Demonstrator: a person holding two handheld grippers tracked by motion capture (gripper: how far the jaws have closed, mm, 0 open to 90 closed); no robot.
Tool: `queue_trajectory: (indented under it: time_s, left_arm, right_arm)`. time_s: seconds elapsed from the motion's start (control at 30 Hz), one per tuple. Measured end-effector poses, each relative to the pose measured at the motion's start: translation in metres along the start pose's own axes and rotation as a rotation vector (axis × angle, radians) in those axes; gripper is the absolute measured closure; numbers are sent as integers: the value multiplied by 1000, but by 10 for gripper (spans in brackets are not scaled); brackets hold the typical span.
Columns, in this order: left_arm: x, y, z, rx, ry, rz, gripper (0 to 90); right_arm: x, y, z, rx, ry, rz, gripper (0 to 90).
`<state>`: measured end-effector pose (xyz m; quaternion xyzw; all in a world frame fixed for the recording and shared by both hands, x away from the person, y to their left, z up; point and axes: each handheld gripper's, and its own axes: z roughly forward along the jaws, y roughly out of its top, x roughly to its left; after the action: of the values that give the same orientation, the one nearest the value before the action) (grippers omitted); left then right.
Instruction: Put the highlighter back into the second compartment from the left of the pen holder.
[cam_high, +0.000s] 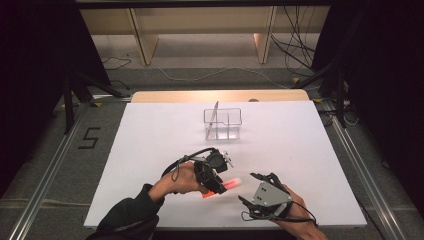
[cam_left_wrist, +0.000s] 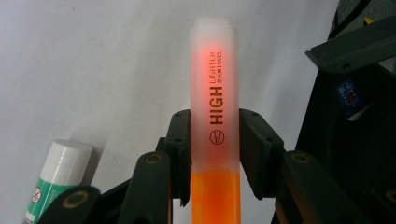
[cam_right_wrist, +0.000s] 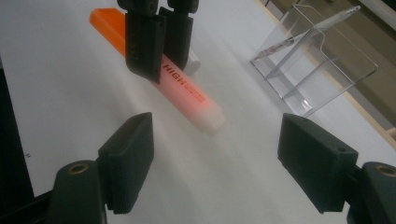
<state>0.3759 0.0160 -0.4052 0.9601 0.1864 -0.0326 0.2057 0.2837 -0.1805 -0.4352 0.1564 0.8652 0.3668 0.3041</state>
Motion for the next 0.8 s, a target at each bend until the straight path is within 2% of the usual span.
queue_trajectory:
  time_s: [0.23,0.33,0.4,0.43,0.53,0.6,0.7,0.77,0.8]
  left_arm:
    - [-1,3,-1,11,-9,8,662]
    - [-1,5,-3,19,-15,19,662]
    - [-2,7,-4,23,-18,25,662]
    - [-2,8,-5,20,-19,22,662]
    - [-2,10,-5,26,-20,26,662]
    - [-2,10,-5,33,-21,28,662]
    - [-3,12,-4,37,-25,27,662]
    - [-4,13,-4,45,-31,28,662]
    - [-4,13,-4,53,-33,27,662]
  right_arm:
    - [8,4,5,18,-17,-57,280]
    - [11,7,9,29,-40,-125,284]
    - [15,8,12,30,-50,-161,292]
    - [17,9,12,39,-54,-165,298]
    - [20,11,15,49,-81,-225,310]
    - [23,12,16,63,-94,-244,319]
    - [23,13,17,64,-107,-297,333]
    - [26,14,19,67,-114,-302,338]
    - [26,14,19,75,-113,-324,341]
